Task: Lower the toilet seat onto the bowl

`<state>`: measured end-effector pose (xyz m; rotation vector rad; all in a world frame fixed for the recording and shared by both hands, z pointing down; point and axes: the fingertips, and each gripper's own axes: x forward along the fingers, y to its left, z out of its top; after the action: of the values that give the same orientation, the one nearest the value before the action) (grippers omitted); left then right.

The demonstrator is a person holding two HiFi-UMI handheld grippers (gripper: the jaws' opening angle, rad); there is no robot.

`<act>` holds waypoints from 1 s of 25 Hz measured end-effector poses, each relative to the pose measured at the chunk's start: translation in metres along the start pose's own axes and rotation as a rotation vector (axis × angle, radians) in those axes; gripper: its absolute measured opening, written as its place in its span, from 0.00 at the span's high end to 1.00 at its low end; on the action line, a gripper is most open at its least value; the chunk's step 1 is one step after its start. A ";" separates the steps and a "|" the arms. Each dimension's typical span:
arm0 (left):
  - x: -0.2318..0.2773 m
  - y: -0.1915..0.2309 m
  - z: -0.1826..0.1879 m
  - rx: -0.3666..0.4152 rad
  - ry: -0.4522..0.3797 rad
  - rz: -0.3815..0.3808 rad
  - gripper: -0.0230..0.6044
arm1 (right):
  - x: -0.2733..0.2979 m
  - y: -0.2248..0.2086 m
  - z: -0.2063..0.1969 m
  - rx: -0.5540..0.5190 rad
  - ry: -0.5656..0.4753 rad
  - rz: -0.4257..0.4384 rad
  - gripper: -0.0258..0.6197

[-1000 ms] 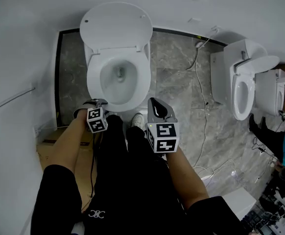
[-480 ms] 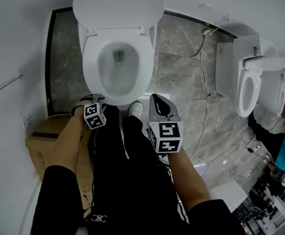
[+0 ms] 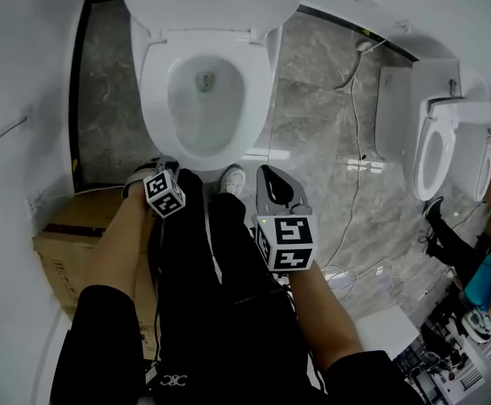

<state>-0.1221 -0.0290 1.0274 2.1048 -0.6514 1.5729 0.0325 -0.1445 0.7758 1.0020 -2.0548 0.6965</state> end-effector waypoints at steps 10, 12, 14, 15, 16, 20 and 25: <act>-0.003 0.000 -0.001 -0.356 -0.032 -0.093 0.95 | -0.008 0.001 -0.017 -0.013 0.004 -0.006 0.95; -0.021 0.007 0.014 -0.532 -0.118 -0.091 0.95 | -0.011 0.002 -0.013 -0.014 -0.007 0.001 0.95; -0.048 0.017 0.031 -0.647 -0.216 -0.035 0.95 | -0.015 0.003 -0.004 -0.012 -0.024 0.003 0.95; -0.065 0.022 0.039 -0.693 -0.255 0.002 0.95 | -0.018 0.004 0.002 -0.012 -0.035 0.002 0.95; -0.082 0.027 0.046 -0.737 -0.290 0.039 0.95 | -0.022 0.005 0.008 -0.014 -0.046 0.001 0.95; -0.150 0.037 0.073 -0.852 -0.415 0.155 0.94 | -0.041 0.013 0.037 -0.019 -0.098 0.015 0.95; -0.245 0.048 0.116 -0.863 -0.565 0.268 0.94 | -0.071 0.024 0.079 -0.030 -0.188 0.050 0.95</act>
<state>-0.1228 -0.1082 0.7634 1.7720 -1.5214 0.5544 0.0136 -0.1581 0.6700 1.0350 -2.2527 0.6149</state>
